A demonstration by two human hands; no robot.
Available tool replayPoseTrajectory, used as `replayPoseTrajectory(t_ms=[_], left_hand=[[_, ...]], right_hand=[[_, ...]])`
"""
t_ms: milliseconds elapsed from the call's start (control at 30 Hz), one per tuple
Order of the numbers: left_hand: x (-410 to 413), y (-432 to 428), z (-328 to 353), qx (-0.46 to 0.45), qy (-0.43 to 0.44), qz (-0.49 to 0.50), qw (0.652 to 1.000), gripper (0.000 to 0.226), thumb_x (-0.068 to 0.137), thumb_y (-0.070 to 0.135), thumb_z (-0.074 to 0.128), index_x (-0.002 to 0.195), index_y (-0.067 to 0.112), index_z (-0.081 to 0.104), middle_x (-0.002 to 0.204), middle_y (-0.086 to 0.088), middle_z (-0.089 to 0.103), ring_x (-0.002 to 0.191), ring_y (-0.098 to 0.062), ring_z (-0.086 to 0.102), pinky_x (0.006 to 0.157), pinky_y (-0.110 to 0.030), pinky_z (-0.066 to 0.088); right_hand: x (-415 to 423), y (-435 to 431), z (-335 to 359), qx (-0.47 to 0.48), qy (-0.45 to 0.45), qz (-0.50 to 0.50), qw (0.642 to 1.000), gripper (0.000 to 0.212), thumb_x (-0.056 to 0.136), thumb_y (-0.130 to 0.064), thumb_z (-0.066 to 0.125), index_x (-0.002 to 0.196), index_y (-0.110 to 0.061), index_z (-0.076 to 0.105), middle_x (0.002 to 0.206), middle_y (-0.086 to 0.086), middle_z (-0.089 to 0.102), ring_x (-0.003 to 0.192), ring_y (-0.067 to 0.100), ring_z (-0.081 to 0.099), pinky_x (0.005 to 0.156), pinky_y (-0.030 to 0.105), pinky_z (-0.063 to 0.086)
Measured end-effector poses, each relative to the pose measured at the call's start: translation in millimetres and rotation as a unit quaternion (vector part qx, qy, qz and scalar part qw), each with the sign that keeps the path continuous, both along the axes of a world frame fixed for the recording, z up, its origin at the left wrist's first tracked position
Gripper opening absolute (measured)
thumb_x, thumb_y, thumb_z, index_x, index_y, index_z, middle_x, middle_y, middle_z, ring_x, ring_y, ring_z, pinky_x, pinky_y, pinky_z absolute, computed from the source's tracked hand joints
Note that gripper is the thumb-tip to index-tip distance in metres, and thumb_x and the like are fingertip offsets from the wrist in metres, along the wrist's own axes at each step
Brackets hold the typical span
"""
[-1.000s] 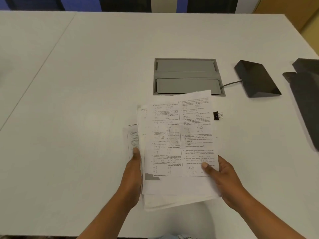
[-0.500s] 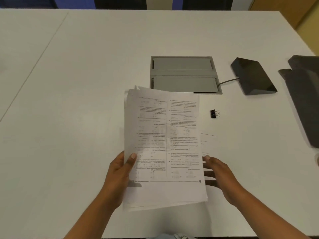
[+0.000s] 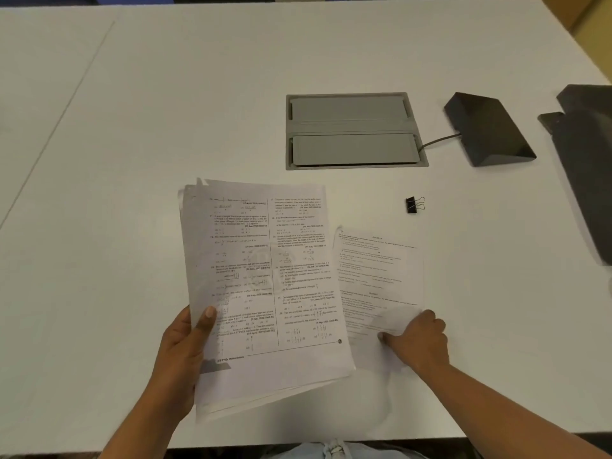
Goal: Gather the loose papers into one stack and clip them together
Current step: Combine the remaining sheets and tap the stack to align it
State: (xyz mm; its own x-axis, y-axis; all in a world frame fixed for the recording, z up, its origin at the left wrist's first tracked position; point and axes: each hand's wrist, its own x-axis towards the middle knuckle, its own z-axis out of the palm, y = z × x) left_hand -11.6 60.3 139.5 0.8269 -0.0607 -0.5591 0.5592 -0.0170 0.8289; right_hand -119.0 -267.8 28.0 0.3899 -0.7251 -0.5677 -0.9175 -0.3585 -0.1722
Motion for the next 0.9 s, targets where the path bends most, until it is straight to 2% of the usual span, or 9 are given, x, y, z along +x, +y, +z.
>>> replayPoseTrajectory(t_ms=[100, 267, 367, 433, 567, 667, 767, 833, 900], left_hand=[[0, 3, -1, 0.000, -0.001, 0.010, 1.000, 0.024, 0.095, 0.030, 0.056, 0.115, 0.021, 0.066, 0.107, -0.008, 0.078, 0.094, -0.036, 0.074, 0.085, -0.057, 0.057], [2, 10, -2, 0.002, -0.003, 0.024, 1.000, 0.023, 0.096, 0.030, 0.056, 0.115, 0.021, 0.066, 0.107, -0.008, 0.078, 0.095, -0.035, 0.074, 0.084, -0.054, 0.058], [3, 15, -4, 0.002, -0.004, 0.033, 0.999, 0.023, 0.096, 0.029, 0.056, 0.115, 0.020, 0.066, 0.106, -0.008, 0.078, 0.095, -0.035, 0.074, 0.080, -0.050, 0.059], [3, 17, -5, 0.004, -0.003, 0.039, 0.999, 0.024, 0.096, 0.029, 0.056, 0.116, 0.020, 0.065, 0.106, -0.007, 0.078, 0.096, -0.036, 0.073, 0.081, -0.052, 0.059], [3, 19, -6, 0.002, 0.000, 0.042, 0.999, 0.026, 0.096, 0.029, 0.056, 0.119, 0.020, 0.065, 0.107, -0.008, 0.078, 0.098, -0.038, 0.073, 0.086, -0.058, 0.056], [3, 17, -9, 0.001, 0.000, 0.041, 0.999, 0.027, 0.096, 0.029, 0.056, 0.119, 0.020, 0.065, 0.107, -0.007, 0.078, 0.096, -0.037, 0.073, 0.086, -0.059, 0.056], [4, 15, -11, 0.000, -0.002, 0.039, 0.999, 0.026, 0.096, 0.028, 0.056, 0.118, 0.019, 0.065, 0.106, -0.007, 0.078, 0.094, -0.036, 0.074, 0.085, -0.057, 0.057], [5, 15, -13, 0.000, -0.002, 0.038, 0.999, 0.024, 0.096, 0.028, 0.056, 0.116, 0.020, 0.066, 0.105, -0.007, 0.078, 0.092, -0.036, 0.075, 0.083, -0.055, 0.058], [7, 16, -15, 0.000, -0.001, 0.038, 0.999, 0.021, 0.097, 0.028, 0.056, 0.114, 0.021, 0.067, 0.104, -0.008, 0.079, 0.091, -0.035, 0.075, 0.081, -0.053, 0.059]], right_hand=[[2, -7, -2, 0.022, -0.016, -0.052, 0.998, 0.103, 0.045, -0.053, 0.089, 0.120, -0.002, 0.040, 0.117, 0.018, 0.053, 0.106, 0.037, 0.059, 0.078, 0.042, 0.055], [-6, -20, -11, 0.019, -0.009, -0.065, 0.998, 0.095, 0.029, -0.069, 0.078, 0.105, -0.013, 0.062, 0.098, 0.009, 0.066, 0.090, 0.030, 0.063, 0.068, 0.035, 0.054], [-4, -17, -3, 0.031, -0.044, -0.089, 0.995, 0.086, 0.042, -0.050, 0.089, 0.105, -0.008, 0.049, 0.100, 0.009, 0.064, 0.093, 0.034, 0.064, 0.073, 0.040, 0.055], [-3, -16, 1, 0.050, -0.062, -0.106, 0.991, 0.081, 0.047, -0.041, 0.091, 0.105, -0.012, 0.043, 0.098, 0.006, 0.061, 0.091, 0.034, 0.065, 0.073, 0.041, 0.054], [-2, -17, 1, 0.039, -0.063, -0.082, 0.994, 0.059, 0.047, -0.045, 0.087, 0.091, -0.017, 0.059, 0.091, 0.003, 0.066, 0.084, 0.029, 0.065, 0.071, 0.037, 0.054], [-3, -18, -2, 0.076, -0.136, -0.110, 0.982, 0.041, 0.064, -0.033, 0.084, 0.092, -0.011, 0.065, 0.092, 0.007, 0.070, 0.083, 0.030, 0.066, 0.075, 0.041, 0.057], [-6, -20, 5, 0.104, -0.200, -0.135, 0.965, 0.015, 0.085, -0.025, 0.071, 0.088, -0.011, 0.067, 0.094, 0.009, 0.071, 0.086, 0.031, 0.065, 0.079, 0.041, 0.055], [-7, -23, 20, 0.133, -0.262, -0.147, 0.945, 0.014, 0.091, -0.020, 0.064, 0.079, -0.012, 0.065, 0.087, 0.007, 0.069, 0.083, 0.029, 0.063, 0.072, 0.034, 0.050], [-8, -28, 40, 0.162, -0.325, -0.176, 0.915, 0.007, 0.093, -0.016, 0.063, 0.087, -0.014, 0.067, 0.092, 0.004, 0.069, 0.086, 0.026, 0.063, 0.077, 0.032, 0.049]])
